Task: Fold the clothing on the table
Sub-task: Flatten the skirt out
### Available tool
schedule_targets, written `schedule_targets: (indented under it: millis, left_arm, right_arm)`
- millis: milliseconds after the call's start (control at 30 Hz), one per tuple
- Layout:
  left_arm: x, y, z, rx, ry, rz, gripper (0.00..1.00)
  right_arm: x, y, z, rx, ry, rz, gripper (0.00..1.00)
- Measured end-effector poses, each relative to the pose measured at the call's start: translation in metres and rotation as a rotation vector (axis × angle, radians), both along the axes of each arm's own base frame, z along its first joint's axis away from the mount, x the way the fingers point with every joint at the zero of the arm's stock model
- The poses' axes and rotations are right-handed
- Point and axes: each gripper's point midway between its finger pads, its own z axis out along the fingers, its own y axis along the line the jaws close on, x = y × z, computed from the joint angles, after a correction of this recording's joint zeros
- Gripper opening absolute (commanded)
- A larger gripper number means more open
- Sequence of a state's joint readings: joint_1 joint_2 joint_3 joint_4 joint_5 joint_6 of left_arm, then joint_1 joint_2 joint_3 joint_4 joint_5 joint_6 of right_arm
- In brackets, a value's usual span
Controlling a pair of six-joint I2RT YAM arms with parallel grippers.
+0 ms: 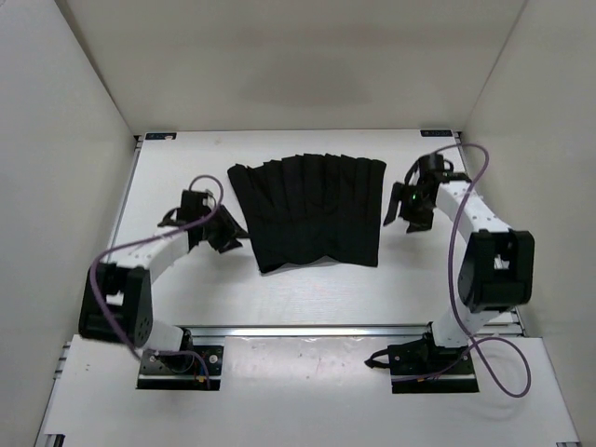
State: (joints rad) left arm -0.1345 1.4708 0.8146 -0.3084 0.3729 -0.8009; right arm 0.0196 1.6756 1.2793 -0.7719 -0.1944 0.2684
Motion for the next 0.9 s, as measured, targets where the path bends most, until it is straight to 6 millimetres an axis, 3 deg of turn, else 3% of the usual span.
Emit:
schedule_targets:
  millis: [100, 267, 467, 633, 733, 767, 867, 900]
  left_arm:
    - [-0.041, -0.019, -0.007, 0.027, -0.004, -0.066, 0.53]
    - [-0.059, -0.034, -0.021, 0.056, 0.011, -0.094, 0.55]
    - [-0.058, -0.042, -0.035, 0.086, 0.03, -0.084, 0.54]
    - [-0.061, -0.049, -0.043, 0.1, 0.05, -0.09, 0.54]
    - [-0.062, -0.053, -0.045, 0.089, 0.056, -0.083, 0.43]
    - [-0.062, -0.054, -0.045, 0.086, 0.056, -0.082, 0.27]
    - [-0.06, -0.055, -0.05, 0.082, 0.068, -0.074, 0.0]
    - [-0.059, -0.055, -0.051, 0.079, 0.071, -0.069, 0.0]
  right_arm:
    - [-0.043, 0.013, -0.021, 0.002, 0.05, 0.024, 0.62]
    - [-0.071, 0.032, -0.051, 0.025, 0.108, 0.051, 0.6]
    - [-0.073, 0.041, -0.068, 0.054, 0.117, 0.037, 0.57]
    - [-0.073, 0.056, -0.072, 0.071, 0.107, 0.06, 0.5]
    - [-0.073, 0.063, -0.074, 0.078, 0.102, 0.078, 0.13]
    - [-0.075, 0.064, -0.077, 0.081, 0.112, 0.077, 0.0]
    - [-0.077, 0.07, -0.08, 0.109, 0.135, 0.075, 0.0]
    - [-0.078, 0.071, -0.08, 0.111, 0.136, 0.076, 0.0]
